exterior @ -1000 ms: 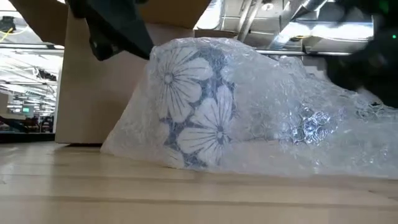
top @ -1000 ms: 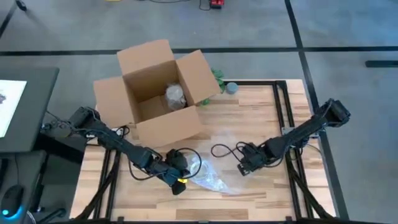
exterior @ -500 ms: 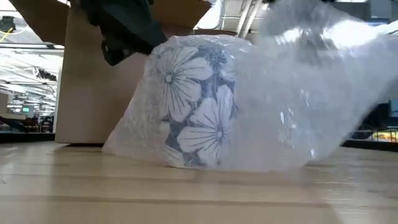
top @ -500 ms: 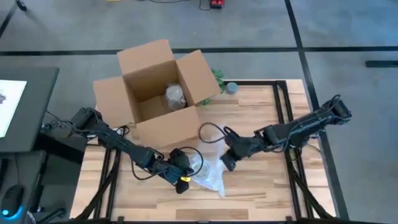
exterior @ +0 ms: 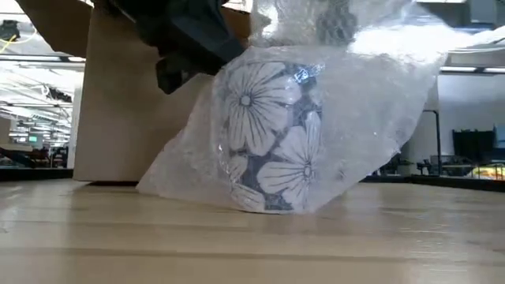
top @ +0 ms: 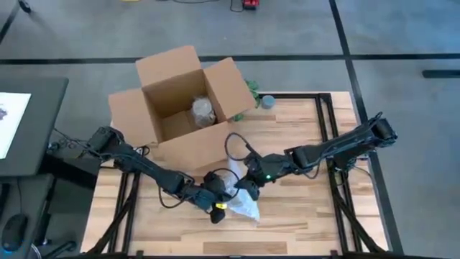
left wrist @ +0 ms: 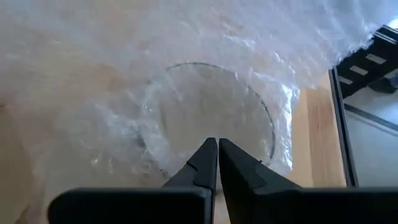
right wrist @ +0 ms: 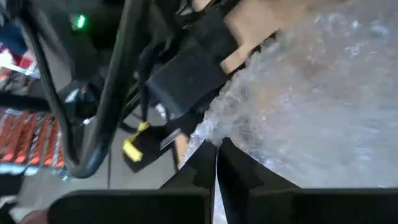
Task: Wrap mug
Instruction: Wrap the blue mug with the bubble wrap
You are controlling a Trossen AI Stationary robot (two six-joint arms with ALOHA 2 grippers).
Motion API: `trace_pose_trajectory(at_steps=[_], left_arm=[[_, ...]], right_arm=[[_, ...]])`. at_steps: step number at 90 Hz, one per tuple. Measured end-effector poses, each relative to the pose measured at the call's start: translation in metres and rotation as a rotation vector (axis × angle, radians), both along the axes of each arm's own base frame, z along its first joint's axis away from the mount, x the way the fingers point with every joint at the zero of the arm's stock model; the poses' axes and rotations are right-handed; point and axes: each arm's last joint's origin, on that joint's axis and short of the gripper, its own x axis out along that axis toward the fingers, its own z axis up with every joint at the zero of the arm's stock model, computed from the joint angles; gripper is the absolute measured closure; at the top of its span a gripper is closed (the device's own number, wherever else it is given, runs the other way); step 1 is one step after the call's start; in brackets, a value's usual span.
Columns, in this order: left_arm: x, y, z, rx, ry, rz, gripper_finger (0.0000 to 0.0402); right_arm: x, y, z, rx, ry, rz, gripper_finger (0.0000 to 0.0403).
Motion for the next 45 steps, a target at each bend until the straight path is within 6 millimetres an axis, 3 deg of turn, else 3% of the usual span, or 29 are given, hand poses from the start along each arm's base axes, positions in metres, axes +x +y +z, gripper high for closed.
trace_pose_trajectory(at_steps=[8,18,45], left_arm=[[0.002,0.0,0.01,0.002,-0.002,-0.037,0.0402],[0.002,-0.001,0.036,-0.021,-0.004,-0.083,0.0402],[-0.036,-0.015,0.102,-0.098,0.173,-0.135,0.0402]], right_arm=[[0.005,0.005,-0.009,0.006,0.013,0.019,0.0403],[0.008,0.011,-0.017,0.014,0.03,0.037,0.0403],[0.011,0.014,-0.018,0.026,0.009,0.048,0.0403]])
